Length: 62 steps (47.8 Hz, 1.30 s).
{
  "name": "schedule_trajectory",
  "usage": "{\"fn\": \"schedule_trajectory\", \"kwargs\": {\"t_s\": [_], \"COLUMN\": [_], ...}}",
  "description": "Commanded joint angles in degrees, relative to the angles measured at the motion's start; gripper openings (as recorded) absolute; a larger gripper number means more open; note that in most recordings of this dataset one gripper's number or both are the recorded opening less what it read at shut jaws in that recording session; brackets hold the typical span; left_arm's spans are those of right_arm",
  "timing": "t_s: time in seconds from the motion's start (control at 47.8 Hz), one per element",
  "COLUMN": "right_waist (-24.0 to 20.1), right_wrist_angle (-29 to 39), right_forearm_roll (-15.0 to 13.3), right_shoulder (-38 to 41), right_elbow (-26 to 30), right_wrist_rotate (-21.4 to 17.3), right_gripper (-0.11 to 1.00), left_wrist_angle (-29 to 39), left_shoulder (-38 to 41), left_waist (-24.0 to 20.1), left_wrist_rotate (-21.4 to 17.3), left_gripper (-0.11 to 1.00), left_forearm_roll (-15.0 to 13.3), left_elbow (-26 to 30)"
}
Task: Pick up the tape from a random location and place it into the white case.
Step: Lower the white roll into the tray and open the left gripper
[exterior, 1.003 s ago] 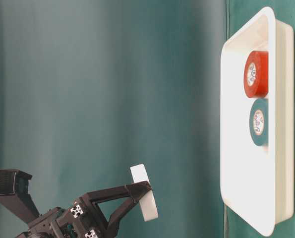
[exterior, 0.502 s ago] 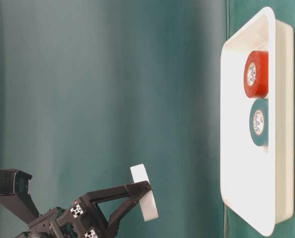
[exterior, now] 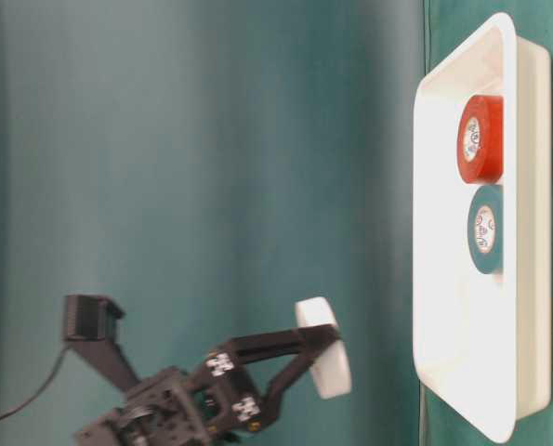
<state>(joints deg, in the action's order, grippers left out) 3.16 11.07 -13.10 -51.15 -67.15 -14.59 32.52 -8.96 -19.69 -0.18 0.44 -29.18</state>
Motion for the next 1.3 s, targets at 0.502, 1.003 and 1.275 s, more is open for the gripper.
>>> {"fn": "schedule_trajectory", "kwargs": {"t_s": [0.502,1.003,1.275], "right_waist": [0.53,1.05,1.14], "right_wrist_angle": [-0.26,-0.44,-0.35], "right_forearm_roll": [-0.18,-0.18,-0.18], "right_shoulder": [0.62,2.02,2.02], "right_elbow": [1.14,0.97,1.05], "right_wrist_rotate": [-0.09,-0.09,-0.09], "right_gripper": [0.85,0.85,0.85], "left_wrist_angle": [-13.45,-18.46,-18.98], "left_shoulder": [10.02,15.82,17.49], "left_waist": [-3.08,-3.96,-3.96], "left_wrist_rotate": [0.00,0.44,0.53], "left_gripper": [0.26,0.26,0.26], "left_forearm_roll": [0.09,-0.18,-0.26], "left_elbow": [-1.58,-2.29,-2.29]}}
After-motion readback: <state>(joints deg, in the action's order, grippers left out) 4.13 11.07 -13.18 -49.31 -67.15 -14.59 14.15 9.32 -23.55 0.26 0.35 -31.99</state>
